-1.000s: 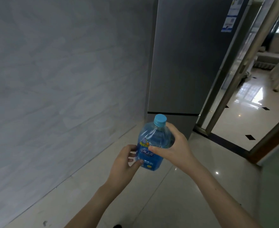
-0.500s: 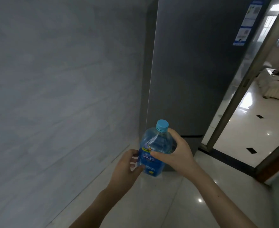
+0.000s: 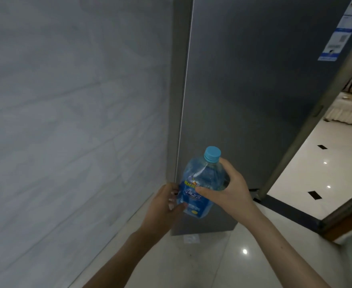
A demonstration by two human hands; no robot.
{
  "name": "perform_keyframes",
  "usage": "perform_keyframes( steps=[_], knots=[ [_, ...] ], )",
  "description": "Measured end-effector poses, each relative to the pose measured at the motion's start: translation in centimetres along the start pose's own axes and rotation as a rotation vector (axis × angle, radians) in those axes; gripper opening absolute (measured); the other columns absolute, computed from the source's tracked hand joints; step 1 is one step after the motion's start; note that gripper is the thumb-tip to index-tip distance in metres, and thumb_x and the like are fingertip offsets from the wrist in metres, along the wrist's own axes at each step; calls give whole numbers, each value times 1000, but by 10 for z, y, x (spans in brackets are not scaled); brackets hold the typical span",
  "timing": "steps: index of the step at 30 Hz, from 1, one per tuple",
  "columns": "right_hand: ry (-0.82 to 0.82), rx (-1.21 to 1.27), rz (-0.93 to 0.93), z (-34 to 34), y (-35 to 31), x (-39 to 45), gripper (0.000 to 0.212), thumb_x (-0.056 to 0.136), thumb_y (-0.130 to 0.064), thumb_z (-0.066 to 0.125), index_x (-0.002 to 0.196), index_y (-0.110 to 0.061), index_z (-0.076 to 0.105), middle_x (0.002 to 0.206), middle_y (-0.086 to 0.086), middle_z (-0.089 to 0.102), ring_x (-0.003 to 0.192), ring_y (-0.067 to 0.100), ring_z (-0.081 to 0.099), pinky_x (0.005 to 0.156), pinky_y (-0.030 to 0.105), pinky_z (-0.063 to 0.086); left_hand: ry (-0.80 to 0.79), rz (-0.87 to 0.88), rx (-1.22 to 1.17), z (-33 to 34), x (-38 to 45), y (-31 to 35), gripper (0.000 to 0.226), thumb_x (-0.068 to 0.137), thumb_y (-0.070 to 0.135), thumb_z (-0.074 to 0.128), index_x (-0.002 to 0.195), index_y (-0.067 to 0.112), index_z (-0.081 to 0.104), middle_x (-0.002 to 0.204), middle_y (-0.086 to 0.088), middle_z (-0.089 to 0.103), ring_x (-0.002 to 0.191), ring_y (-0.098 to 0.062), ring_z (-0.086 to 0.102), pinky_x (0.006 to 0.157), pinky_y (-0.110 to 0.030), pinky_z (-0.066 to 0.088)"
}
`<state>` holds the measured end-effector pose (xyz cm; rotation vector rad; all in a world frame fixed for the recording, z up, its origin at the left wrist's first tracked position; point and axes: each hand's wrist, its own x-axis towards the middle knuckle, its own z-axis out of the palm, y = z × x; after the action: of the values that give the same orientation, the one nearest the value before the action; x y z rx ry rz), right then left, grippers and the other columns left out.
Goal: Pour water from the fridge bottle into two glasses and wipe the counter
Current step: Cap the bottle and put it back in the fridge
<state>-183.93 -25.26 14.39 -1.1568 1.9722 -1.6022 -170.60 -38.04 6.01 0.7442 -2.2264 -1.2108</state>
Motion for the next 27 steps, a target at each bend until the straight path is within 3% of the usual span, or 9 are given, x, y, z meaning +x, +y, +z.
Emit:
perform_keyframes(
  steps=[3,9,14,19,24,27],
  knots=[
    [-19,-8,5,-11,14,38,65,68,-7,85,121,-28,55,111,-13,66,100,-3,63,75,11,50,1,-11,5,11,37,0,33,85,17,69,111,29,52,109,9,59,95,-8,59,80,-19,50],
    [-42,5,22,-34,34,104,68,69,-3,84,128,-16,54,115,-5,66,101,2,64,74,13,51,-4,-8,24,27,102,0,31,85,20,68,112,26,55,107,11,60,95,-3,58,75,-16,52],
    [-5,-19,44,-42,45,137,70,69,-7,85,129,-20,53,117,-10,64,104,-1,62,76,12,51,-37,-6,18,37,141,0,34,85,22,68,110,36,49,104,17,59,94,3,57,76,-14,51],
    [111,-46,73,-40,54,154,69,65,-4,87,125,-22,57,111,-10,67,101,2,63,75,12,50,-129,20,-36,39,177,-8,35,85,20,68,105,41,49,104,15,60,91,6,57,73,-10,47],
    [272,-61,109,-19,50,161,72,66,-4,87,128,-20,54,116,-9,66,106,5,63,82,19,54,-283,111,-110,28,210,-30,31,87,24,64,111,40,51,109,11,60,94,-2,60,82,-24,52],
    [398,-94,127,-1,42,161,70,66,-4,86,127,-18,54,114,-7,65,105,5,63,80,19,54,-375,210,-113,16,228,-36,31,90,23,63,118,28,52,108,21,56,95,9,55,79,-9,44]
  ],
)
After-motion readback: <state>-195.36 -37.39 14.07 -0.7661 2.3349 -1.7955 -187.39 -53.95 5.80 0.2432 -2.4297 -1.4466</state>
